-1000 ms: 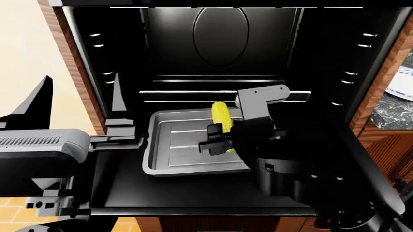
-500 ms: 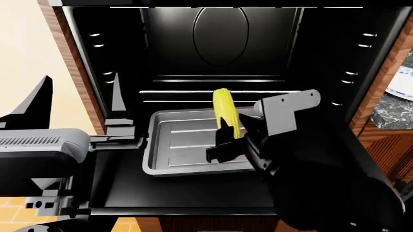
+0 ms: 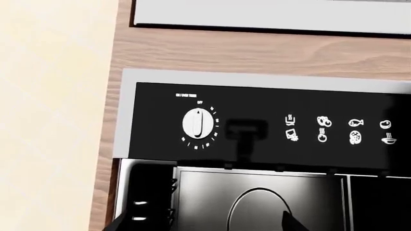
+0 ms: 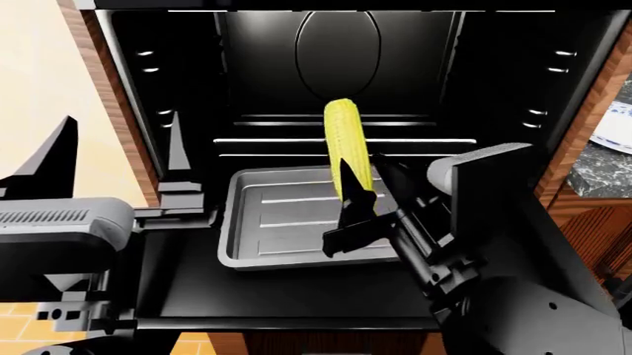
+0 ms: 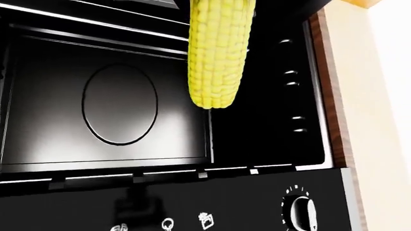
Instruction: Pick the corn from the oven and place it on the plate on the counter.
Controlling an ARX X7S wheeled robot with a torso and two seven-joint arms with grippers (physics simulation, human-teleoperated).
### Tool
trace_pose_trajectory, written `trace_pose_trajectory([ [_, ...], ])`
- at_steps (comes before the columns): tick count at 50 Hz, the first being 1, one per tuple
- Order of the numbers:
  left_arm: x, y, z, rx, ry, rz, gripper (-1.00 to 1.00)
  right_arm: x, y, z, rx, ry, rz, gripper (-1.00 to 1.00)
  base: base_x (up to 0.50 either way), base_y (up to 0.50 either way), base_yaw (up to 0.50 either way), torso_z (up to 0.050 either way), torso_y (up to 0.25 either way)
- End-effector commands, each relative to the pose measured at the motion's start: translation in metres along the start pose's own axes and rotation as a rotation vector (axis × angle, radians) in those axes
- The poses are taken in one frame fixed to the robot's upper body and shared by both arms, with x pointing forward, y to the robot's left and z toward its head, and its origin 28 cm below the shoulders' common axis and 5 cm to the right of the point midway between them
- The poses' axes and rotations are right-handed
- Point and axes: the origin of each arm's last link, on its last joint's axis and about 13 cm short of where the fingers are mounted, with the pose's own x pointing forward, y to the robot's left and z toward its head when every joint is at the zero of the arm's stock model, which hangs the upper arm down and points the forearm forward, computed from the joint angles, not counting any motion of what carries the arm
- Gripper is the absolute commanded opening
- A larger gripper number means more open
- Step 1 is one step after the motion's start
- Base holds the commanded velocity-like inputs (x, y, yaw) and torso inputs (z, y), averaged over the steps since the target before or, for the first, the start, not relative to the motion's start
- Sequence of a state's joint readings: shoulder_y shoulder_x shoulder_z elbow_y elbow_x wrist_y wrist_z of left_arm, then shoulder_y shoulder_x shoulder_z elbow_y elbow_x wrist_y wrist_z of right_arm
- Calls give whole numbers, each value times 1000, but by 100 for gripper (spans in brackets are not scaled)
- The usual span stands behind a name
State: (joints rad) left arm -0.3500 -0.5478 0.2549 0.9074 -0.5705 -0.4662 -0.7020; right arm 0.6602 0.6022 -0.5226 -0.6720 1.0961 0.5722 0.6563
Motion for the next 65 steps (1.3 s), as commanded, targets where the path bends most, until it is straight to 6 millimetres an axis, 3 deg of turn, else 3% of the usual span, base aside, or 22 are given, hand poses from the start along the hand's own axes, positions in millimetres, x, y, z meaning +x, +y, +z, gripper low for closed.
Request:
trace_pose_trajectory([
  [1,0,1,1,3,-3,3,100,-8,-5,8,-49,-123,6,-100,0,0,0,0,0],
  [19,2,2,4,17,-19,4,100,-14,-7,8,-75,-160,-14,-100,-2,-20,0,0,0],
  [65,-1,1,3,9,-22,2,100,-16,-2,10,-85,-157,22,-100,-129,-500,0,0,0],
])
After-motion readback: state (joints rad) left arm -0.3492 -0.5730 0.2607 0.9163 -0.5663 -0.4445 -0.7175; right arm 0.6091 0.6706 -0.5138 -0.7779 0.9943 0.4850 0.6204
